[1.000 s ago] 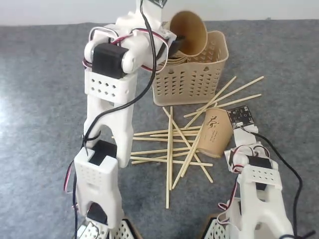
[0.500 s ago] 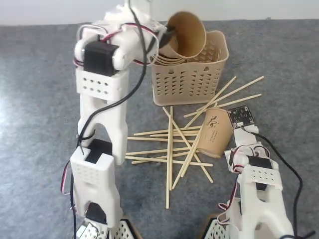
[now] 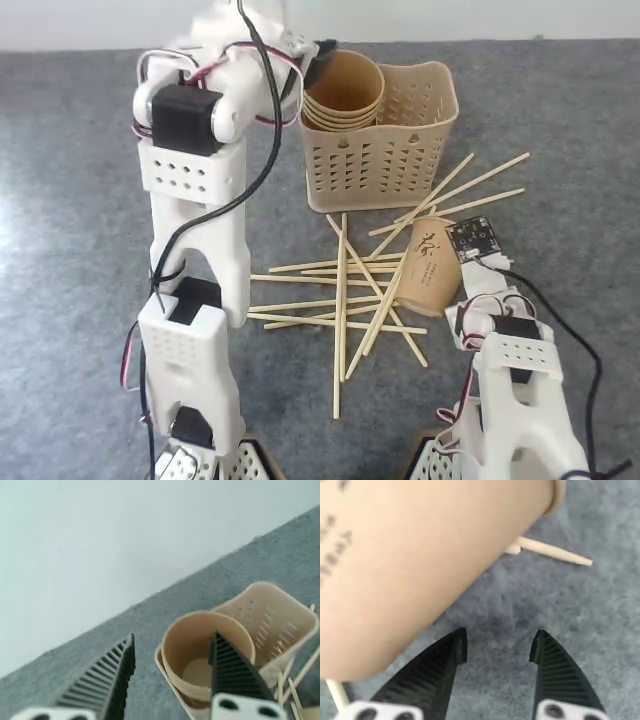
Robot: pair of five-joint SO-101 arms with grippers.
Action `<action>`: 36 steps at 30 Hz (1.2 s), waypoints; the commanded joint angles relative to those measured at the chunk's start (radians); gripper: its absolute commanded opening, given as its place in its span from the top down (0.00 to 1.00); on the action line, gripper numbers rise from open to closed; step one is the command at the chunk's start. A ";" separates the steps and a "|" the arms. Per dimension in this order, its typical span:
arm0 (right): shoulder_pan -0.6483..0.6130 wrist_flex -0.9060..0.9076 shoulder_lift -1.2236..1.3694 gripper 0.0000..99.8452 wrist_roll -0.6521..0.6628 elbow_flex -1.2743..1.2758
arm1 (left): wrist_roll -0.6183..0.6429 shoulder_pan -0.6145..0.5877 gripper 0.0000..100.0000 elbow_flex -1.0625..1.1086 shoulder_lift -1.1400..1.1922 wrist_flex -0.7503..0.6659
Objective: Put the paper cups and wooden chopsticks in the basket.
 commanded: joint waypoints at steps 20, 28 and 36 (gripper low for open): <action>-0.012 -0.015 -0.019 0.78 0.020 -0.006 | -0.092 0.032 0.77 -0.130 0.258 0.097; -0.012 -0.015 -0.019 0.78 0.020 -0.006 | -0.091 0.037 0.77 -0.294 0.210 0.135; -0.012 -0.015 -0.019 0.78 0.020 -0.006 | -0.091 0.068 0.77 -0.292 0.035 0.138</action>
